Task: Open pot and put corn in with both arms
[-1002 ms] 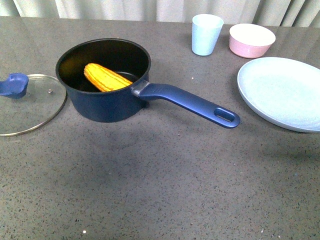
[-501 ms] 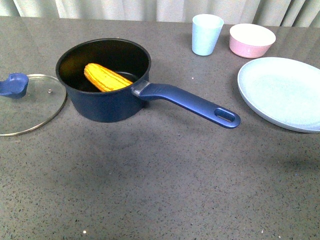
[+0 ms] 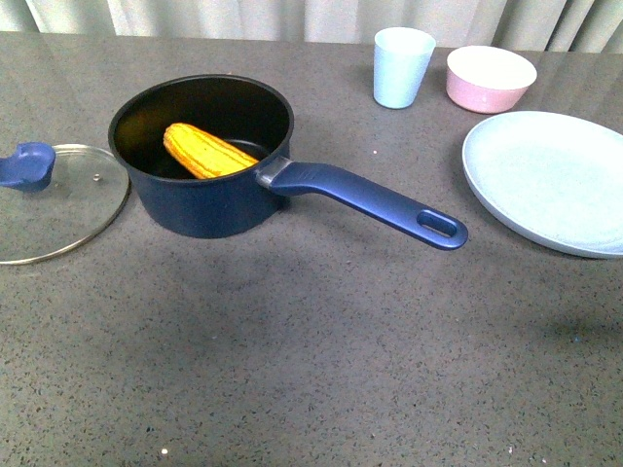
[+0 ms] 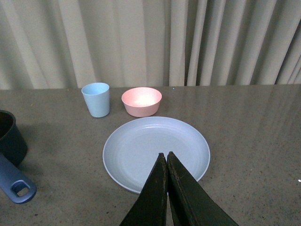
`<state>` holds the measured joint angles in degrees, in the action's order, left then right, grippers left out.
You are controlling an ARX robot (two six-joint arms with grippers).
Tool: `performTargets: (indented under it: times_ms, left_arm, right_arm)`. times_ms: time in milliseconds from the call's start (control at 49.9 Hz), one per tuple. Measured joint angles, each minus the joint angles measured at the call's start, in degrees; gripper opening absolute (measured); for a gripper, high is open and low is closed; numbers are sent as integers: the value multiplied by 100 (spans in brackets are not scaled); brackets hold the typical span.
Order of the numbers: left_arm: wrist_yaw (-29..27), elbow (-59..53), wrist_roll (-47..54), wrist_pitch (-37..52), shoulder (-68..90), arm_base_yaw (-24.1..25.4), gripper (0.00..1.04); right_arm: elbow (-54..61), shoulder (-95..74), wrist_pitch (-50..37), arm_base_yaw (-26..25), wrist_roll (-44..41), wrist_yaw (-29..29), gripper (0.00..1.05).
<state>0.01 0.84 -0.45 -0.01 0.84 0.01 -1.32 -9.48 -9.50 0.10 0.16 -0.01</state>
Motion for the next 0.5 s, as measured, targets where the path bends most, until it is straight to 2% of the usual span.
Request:
performTargets:
  times_ms: [100,421,501]
  left_arm:
    - [-2,0,0,0,0,0,96]
    - [0,0,0,0,0,0,96]
    - [0,0,0,0,0,0,96]
  right_arm:
    - [-2,726,872,0,0,-2,2]
    - [-2,909,940,0,-2,-2,2]
    - [-2,909,940,0,-2,-2,12]
